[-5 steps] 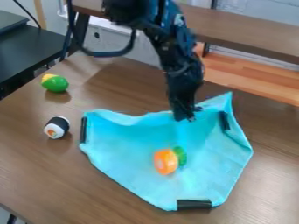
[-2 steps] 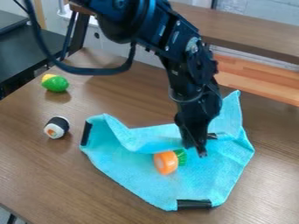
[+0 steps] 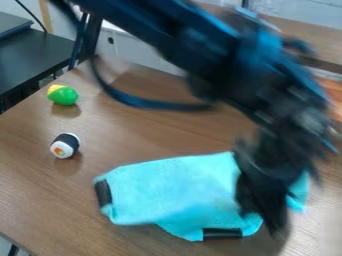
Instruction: Fold the blue cloth from top left to bottom right
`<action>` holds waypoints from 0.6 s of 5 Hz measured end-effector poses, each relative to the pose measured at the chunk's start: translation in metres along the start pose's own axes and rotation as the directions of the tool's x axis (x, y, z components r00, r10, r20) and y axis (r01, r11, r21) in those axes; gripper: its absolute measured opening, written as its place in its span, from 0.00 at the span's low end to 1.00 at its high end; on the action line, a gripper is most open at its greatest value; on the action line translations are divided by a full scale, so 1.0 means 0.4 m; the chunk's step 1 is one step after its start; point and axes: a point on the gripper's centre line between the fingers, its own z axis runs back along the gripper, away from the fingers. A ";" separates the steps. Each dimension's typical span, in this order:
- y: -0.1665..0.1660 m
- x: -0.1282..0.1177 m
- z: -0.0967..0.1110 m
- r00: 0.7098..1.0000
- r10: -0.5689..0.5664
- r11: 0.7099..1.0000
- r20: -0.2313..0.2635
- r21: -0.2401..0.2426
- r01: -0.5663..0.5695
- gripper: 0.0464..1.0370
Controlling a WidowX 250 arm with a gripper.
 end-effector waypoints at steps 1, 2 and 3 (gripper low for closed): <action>-0.037 0.030 -0.049 0.962 -0.010 0.998 -0.274 -0.059 -0.006 0.48; -0.023 0.024 -0.023 0.944 -0.038 0.990 -0.328 -0.141 -0.009 0.78; 0.021 0.016 0.012 0.904 -0.030 0.976 -0.426 -0.208 -0.065 0.97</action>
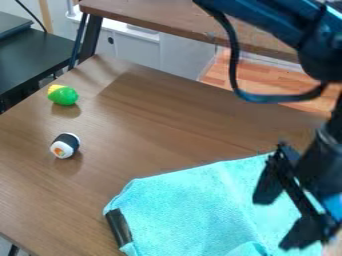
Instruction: Fold the blue cloth from top left to bottom right
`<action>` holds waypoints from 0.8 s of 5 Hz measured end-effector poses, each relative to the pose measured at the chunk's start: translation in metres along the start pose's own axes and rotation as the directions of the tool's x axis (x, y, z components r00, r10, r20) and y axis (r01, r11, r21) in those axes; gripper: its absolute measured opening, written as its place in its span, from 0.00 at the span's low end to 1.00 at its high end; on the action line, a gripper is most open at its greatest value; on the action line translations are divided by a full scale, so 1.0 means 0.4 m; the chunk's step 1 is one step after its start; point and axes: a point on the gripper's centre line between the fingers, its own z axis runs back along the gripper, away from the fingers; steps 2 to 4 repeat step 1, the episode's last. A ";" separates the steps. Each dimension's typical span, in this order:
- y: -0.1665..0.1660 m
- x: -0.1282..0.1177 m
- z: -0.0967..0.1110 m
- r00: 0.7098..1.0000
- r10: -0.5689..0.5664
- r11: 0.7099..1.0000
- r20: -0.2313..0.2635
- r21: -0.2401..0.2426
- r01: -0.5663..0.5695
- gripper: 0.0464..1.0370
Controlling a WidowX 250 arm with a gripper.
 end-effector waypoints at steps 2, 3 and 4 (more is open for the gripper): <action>0.027 -0.019 0.006 1.000 -0.010 0.999 -0.010 -0.050 0.009 0.96; 0.027 -0.019 0.006 1.000 -0.010 0.999 -0.010 -0.050 0.009 0.96; 0.027 -0.019 0.006 1.000 -0.010 0.999 -0.010 -0.050 0.009 0.96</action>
